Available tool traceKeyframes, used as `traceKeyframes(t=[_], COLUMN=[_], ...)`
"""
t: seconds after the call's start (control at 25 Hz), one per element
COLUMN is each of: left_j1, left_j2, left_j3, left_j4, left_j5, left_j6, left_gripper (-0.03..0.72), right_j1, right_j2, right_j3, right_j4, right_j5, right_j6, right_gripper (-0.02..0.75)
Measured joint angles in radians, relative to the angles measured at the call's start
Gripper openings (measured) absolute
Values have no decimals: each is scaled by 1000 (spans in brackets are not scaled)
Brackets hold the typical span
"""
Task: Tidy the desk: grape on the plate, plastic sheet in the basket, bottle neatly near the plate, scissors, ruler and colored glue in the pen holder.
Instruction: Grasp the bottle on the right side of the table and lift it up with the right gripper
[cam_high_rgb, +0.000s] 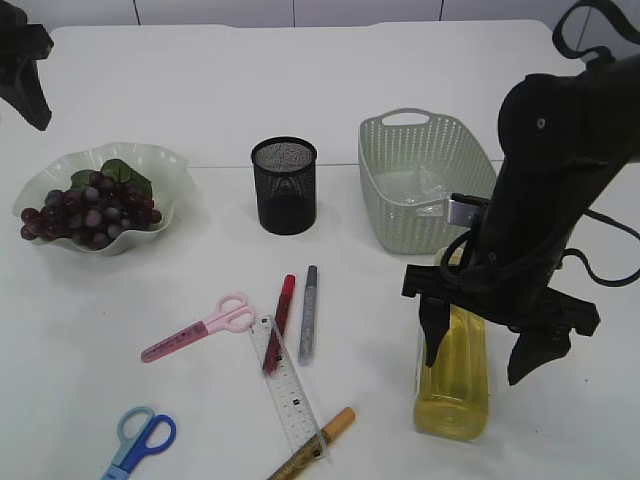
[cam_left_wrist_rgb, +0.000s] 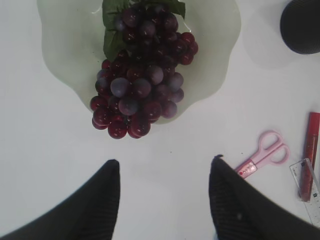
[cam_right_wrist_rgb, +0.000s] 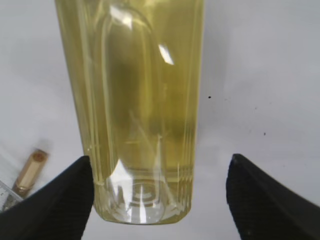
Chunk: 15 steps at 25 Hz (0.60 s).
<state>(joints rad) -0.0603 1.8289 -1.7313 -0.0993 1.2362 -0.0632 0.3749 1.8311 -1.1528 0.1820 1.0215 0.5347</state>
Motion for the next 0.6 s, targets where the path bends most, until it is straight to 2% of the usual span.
traceKeyframes(t=[0.6], left_j1=[0], left_j2=[0], left_j3=[0], left_j4=[0], left_j5=[0], left_j6=[0], left_gripper=[416], right_j1=[1], right_j2=[17], right_j3=[0], right_j4=[23], right_j5=[-61], right_j6=[-23], right_gripper=[602])
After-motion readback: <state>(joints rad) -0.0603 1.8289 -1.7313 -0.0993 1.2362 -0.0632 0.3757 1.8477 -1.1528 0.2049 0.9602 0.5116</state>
